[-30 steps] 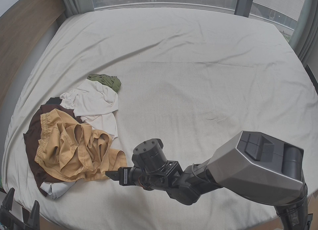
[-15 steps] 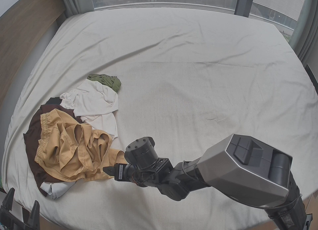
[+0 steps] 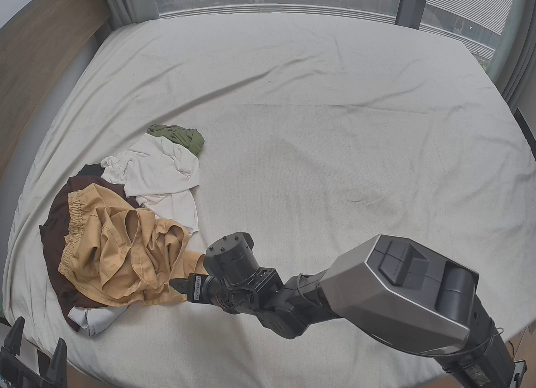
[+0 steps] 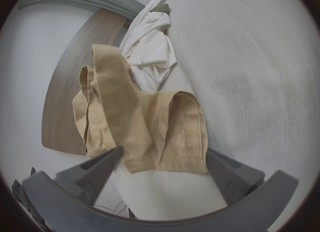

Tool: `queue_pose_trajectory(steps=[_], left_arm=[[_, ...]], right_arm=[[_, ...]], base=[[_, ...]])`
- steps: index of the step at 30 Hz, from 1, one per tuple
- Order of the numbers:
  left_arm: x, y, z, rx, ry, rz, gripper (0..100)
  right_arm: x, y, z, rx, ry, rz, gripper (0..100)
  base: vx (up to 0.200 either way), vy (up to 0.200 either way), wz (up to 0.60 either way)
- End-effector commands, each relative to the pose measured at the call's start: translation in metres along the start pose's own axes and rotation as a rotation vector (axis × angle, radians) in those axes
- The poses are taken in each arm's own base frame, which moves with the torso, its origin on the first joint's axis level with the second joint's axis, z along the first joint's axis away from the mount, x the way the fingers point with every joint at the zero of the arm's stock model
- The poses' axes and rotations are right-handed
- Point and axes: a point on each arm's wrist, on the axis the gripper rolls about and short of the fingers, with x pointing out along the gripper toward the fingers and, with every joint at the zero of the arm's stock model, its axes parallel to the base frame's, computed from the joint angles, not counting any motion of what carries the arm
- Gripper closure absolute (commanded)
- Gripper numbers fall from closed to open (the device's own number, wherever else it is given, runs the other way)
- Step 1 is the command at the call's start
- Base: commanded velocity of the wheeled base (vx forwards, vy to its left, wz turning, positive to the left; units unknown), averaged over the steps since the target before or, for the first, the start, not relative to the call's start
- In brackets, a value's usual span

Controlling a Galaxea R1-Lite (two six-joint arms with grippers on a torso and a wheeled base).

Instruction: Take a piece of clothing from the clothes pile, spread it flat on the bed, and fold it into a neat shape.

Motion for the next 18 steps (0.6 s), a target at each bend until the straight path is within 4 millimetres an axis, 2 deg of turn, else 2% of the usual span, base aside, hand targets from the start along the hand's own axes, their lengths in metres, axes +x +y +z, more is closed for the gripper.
queue_pose_trajectory(steps=[1,10,18], left_arm=[[0.0,0.0,-0.005,-0.001,0.002,0.0,0],[0.0,0.0,-0.005,-0.001,0.002,0.0,0],[0.0,0.0,-0.005,0.001,0.002,0.002,0]], right_arm=[[0.004,-0.002,-0.002,0.0,-0.006,-0.007,100],[-0.001,-0.005,0.001,0.009,-0.02,-0.034,100],[-0.02,-0.008,0.003,0.018,-0.024,-0.084,100]], base=[[0.0,0.0,0.0],[0.0,0.0,0.0],[0.0,0.0,0.0]])
